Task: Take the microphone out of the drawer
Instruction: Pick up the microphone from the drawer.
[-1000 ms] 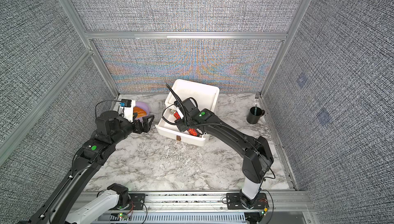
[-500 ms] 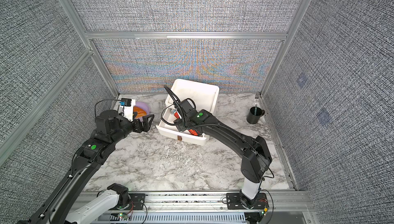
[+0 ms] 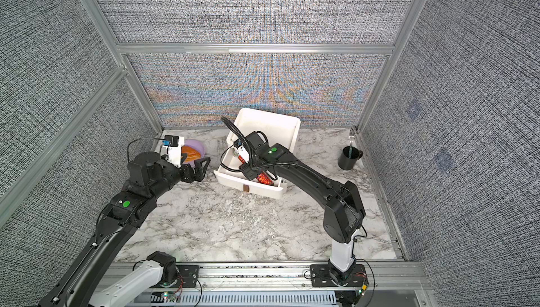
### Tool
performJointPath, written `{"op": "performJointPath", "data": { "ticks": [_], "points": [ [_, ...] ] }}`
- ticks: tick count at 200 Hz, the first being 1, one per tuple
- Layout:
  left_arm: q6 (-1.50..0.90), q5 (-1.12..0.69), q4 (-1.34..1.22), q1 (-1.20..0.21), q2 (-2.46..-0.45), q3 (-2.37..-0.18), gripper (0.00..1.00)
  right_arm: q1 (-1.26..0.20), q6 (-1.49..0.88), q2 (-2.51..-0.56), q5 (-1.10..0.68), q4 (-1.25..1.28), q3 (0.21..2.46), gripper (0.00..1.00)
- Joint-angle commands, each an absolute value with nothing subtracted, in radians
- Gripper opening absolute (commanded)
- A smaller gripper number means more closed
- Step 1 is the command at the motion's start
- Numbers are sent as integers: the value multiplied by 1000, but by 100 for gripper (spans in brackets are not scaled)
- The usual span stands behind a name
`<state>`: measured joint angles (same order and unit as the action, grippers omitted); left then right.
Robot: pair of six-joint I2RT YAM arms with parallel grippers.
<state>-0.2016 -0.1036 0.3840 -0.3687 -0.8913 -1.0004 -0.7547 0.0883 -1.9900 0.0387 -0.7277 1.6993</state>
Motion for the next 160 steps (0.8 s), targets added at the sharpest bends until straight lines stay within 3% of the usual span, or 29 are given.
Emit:
{"op": "performJointPath", "data": {
  "ticks": [1, 78, 103, 160],
  "points": [
    [-199, -92, 369, -368, -879, -989, 100, -741, 153, -1987, 4, -720, 1705, 59],
    [-192, -106, 377, -368, -900, -1003, 100, -733, 229, -1959, -23, -648, 1686, 37],
    [-193, -104, 378, -367, -893, -997, 100, -730, 229, -1973, -21, -646, 1684, 37],
    [-192, -108, 382, -368, -905, -1008, 100, -735, 215, -1993, -13, -619, 1671, 50]
  ]
}}
